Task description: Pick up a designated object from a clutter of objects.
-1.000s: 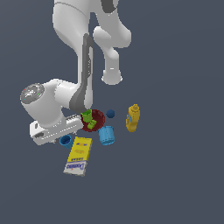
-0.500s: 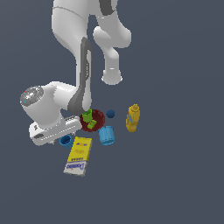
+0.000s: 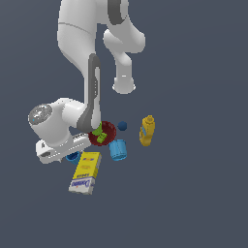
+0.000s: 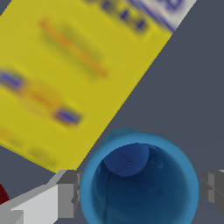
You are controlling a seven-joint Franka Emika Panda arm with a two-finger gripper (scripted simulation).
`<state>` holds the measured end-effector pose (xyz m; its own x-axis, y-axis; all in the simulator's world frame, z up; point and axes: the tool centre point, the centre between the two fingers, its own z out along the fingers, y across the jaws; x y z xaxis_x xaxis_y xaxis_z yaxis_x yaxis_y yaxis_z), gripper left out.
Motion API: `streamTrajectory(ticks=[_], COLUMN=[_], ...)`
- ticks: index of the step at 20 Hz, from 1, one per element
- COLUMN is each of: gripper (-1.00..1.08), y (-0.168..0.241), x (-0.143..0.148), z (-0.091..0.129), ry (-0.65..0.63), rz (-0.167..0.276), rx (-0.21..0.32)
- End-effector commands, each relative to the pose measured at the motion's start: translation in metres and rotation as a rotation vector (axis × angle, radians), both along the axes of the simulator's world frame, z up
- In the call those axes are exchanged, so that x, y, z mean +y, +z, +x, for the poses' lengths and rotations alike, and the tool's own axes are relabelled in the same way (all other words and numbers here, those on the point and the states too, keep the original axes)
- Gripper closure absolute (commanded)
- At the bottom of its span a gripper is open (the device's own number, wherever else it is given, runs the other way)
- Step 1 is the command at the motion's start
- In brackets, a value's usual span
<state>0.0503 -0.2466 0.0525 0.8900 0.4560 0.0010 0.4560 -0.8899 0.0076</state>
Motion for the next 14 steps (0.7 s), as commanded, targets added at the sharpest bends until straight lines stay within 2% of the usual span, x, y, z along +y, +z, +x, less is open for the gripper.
streamTrajectory(ticks=[1, 3, 4, 13, 14], gripper=[-0.92, -0.92, 1.08, 1.08, 1.08], y=[-0.012, -0.012, -0.012, -0.012, -0.002], x=[0.008, 0.008, 0.008, 0.008, 0.002], z=[0.002, 0.002, 0.002, 0.002, 0.006], ry=[0.01, 0.01, 0.01, 0.01, 0.005], rz=[0.006, 0.006, 0.006, 0.006, -0.002], rx=[0.004, 0.004, 0.004, 0.004, -0.011])
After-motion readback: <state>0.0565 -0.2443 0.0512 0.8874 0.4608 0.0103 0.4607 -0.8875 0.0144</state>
